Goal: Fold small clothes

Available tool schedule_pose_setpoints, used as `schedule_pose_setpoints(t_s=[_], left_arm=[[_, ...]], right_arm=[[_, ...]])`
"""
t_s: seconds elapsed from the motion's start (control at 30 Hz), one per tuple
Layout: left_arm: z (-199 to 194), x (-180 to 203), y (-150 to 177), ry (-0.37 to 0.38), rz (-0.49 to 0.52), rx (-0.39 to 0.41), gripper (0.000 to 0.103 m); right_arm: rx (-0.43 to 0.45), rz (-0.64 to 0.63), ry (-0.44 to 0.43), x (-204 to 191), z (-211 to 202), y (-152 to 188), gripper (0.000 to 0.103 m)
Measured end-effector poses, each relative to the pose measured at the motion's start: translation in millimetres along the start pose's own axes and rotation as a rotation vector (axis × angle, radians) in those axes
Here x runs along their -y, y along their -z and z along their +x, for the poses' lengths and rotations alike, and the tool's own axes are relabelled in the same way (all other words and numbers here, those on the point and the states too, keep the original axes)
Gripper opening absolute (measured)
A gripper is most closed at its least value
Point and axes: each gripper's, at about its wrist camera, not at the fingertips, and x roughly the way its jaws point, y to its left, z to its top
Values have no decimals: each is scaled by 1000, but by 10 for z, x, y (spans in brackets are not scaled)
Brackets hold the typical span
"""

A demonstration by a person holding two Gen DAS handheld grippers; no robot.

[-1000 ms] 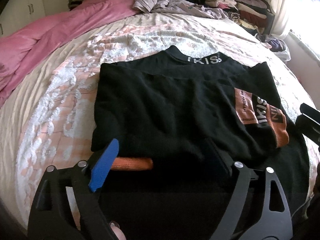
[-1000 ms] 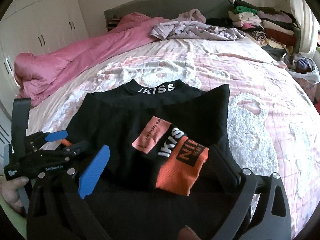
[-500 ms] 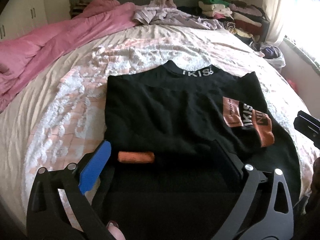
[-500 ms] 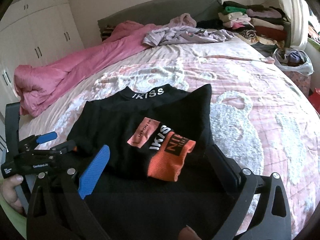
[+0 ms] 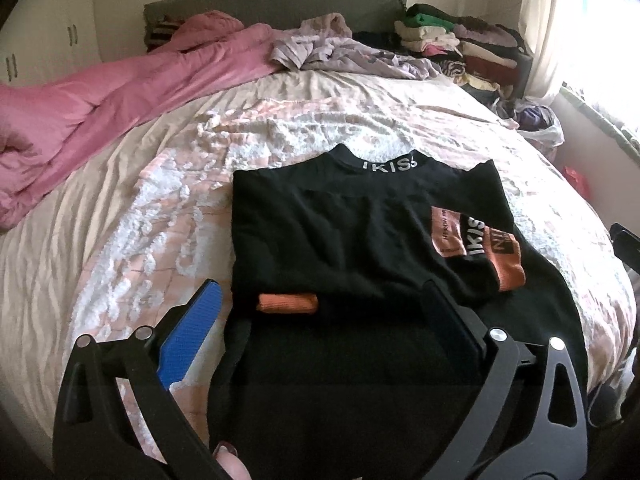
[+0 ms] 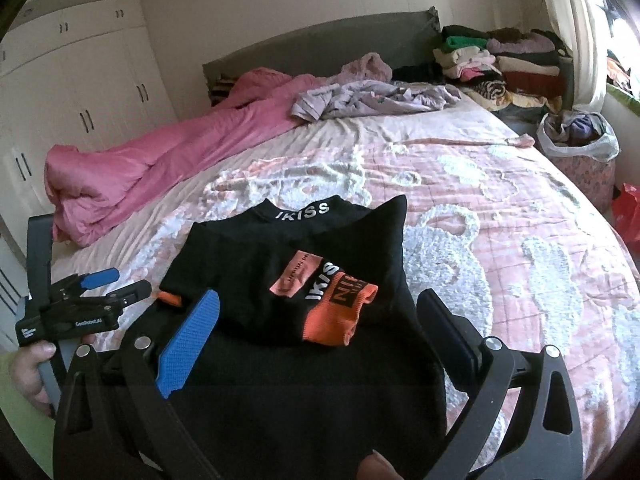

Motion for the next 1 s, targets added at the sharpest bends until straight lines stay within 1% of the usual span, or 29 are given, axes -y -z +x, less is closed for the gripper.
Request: schedule_pose_setpoints(t_s=[0.33,0.63,1.0], left_arm=[[-206,-82,87,-4,3,18,93],[-407,-211,173,-24,-6,43,93],[-572,-294,371,-39,11,42,93]], right_arm=[[9,13,28,56,-260,110,98],[3,12,50,65,-498,272,99],[-6,-6,84,72,-803,476,99]])
